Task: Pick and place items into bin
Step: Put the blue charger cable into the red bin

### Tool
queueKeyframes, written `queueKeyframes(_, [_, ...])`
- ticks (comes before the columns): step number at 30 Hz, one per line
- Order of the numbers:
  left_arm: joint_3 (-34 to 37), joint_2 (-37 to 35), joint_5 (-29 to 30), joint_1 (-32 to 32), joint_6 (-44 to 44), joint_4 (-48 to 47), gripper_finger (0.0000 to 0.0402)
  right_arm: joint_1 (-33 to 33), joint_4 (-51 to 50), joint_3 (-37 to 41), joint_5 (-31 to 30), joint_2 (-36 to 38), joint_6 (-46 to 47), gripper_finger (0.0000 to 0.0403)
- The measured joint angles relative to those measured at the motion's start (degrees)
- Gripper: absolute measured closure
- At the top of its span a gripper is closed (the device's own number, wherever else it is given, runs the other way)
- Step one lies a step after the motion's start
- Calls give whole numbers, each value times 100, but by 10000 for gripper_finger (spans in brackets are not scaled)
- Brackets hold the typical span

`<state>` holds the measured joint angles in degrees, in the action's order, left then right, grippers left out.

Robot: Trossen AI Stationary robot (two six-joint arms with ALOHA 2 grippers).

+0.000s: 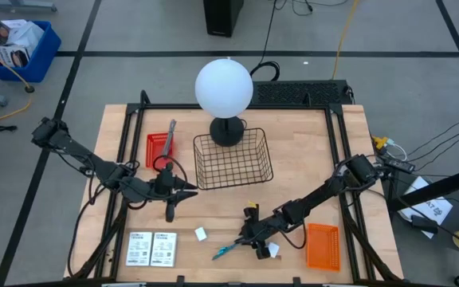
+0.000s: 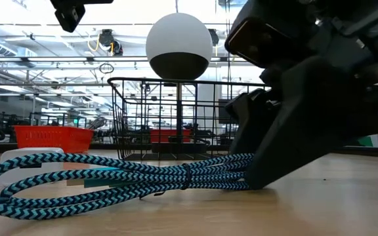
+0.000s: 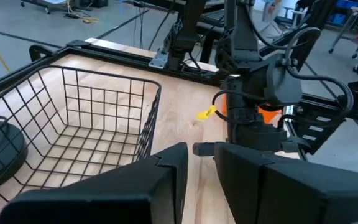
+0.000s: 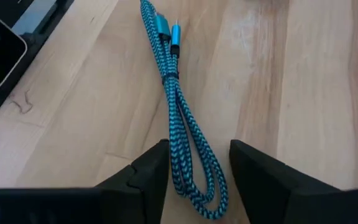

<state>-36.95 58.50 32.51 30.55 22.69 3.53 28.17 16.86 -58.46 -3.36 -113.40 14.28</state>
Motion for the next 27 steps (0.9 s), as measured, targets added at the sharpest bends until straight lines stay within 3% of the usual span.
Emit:
queueKeyframes(5, [0, 0, -50, 33, 55, -89, 311, -4, 116, 2, 34, -15, 7, 292])
queueKeyframes(12, [0, 0, -474, 29, 507, -293, 311, -57, 221, 2, 62, -20, 215, 388])
queueKeyframes(27, [0, -2, -982, 26, 784, -35, 311, -309, 418, 9, 3, 460, 459, 393])
